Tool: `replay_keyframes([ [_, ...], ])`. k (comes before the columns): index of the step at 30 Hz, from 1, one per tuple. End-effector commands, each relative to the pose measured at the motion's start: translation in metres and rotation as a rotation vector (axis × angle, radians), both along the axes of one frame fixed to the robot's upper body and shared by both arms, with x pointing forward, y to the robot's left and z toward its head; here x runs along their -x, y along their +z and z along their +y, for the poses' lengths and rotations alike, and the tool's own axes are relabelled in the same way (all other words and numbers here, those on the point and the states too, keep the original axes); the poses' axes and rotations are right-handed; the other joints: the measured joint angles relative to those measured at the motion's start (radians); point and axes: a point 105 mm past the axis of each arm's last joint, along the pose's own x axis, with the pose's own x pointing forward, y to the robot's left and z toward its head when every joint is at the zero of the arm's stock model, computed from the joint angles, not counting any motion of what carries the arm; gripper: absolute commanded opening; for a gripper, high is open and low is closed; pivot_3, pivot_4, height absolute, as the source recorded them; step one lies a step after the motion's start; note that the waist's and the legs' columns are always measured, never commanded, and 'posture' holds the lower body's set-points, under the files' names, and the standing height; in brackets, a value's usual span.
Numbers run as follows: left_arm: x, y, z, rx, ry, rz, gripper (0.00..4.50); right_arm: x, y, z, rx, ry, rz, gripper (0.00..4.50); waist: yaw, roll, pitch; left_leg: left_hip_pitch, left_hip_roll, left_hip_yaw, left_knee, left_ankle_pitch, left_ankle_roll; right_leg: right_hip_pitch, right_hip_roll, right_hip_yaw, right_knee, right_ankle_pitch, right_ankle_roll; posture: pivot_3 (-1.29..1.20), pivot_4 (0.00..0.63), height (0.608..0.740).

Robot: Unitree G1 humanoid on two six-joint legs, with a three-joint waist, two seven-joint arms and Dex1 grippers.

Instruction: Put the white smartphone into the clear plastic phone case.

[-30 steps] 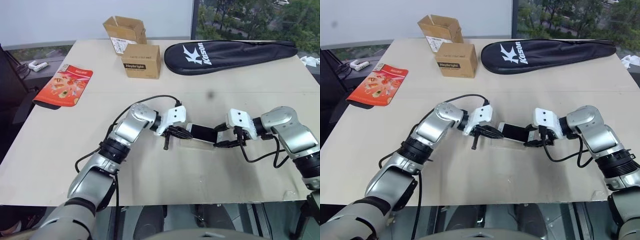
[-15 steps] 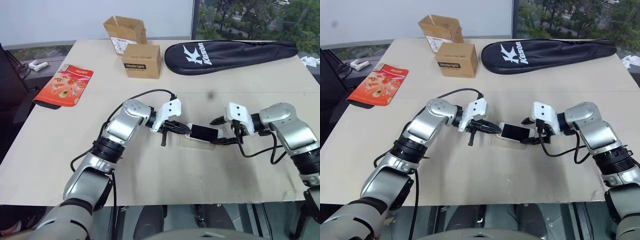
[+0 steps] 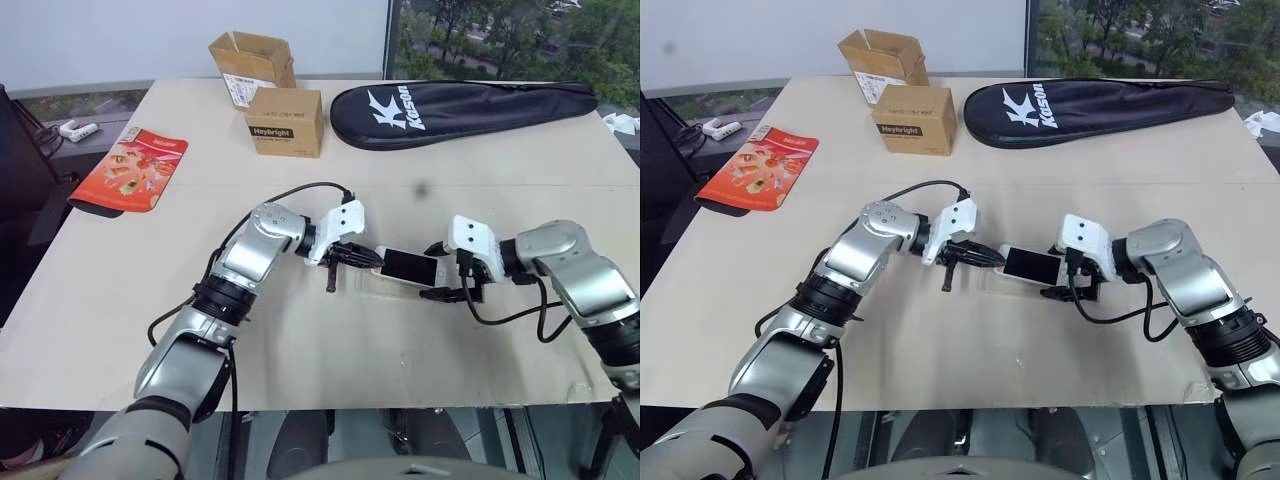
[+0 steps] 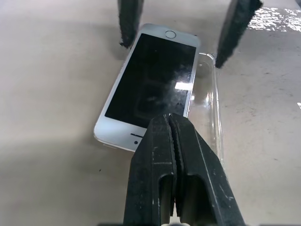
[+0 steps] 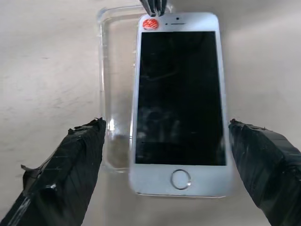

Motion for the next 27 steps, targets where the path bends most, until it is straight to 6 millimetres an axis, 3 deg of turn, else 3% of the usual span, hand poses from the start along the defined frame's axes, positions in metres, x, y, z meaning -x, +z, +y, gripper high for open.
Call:
replay_keyframes([
  [1, -0.001, 0.007, -0.004, 0.009, -0.014, -0.037, 0.00, -0.003, 0.005, 0.002, 0.009, -0.032, -0.053, 4.42, 0.000, 0.000, 0.000, 0.000, 0.000, 0.000, 0.000, 0.000, 0.000, 0.000, 0.000, 0.000, 0.000, 0.000, 0.000, 0.00, 0.150, 0.740],
  [5, -0.001, 0.007, -0.005, 0.010, -0.014, -0.039, 0.00, -0.010, 0.001, -0.004, 0.031, -0.085, -0.064, 4.42, 0.001, 0.000, 0.000, 0.000, 0.000, 0.000, 0.000, 0.000, 0.000, 0.000, 0.000, 0.000, 0.000, 0.000, 0.000, 0.00, 0.150, 0.740],
  [18, -0.002, 0.006, -0.006, 0.012, -0.009, -0.040, 0.00, -0.005, -0.010, -0.001, 0.040, -0.077, -0.022, 4.42, 0.001, 0.000, 0.000, 0.000, 0.000, 0.000, 0.000, 0.000, 0.000, 0.000, 0.000, 0.000, 0.000, 0.000, 0.000, 0.00, 0.150, 0.740],
  [22, -0.002, 0.006, -0.007, 0.012, -0.009, -0.040, 0.00, -0.007, -0.010, -0.003, 0.049, -0.086, -0.030, 3.16, 0.001, 0.000, 0.000, 0.000, 0.000, 0.000, 0.000, 0.000, 0.000, 0.000, 0.000, 0.000, 0.000, 0.000, 0.000, 0.00, 0.150, 0.740],
  [27, -0.002, 0.006, -0.007, 0.012, -0.011, -0.040, 0.00, -0.006, -0.009, -0.004, 0.051, -0.079, -0.034, 3.01, 0.001, 0.000, 0.000, 0.000, 0.000, 0.000, 0.000, 0.000, 0.000, 0.000, 0.000, 0.000, 0.000, 0.000, 0.000, 0.00, 0.150, 0.740],
])
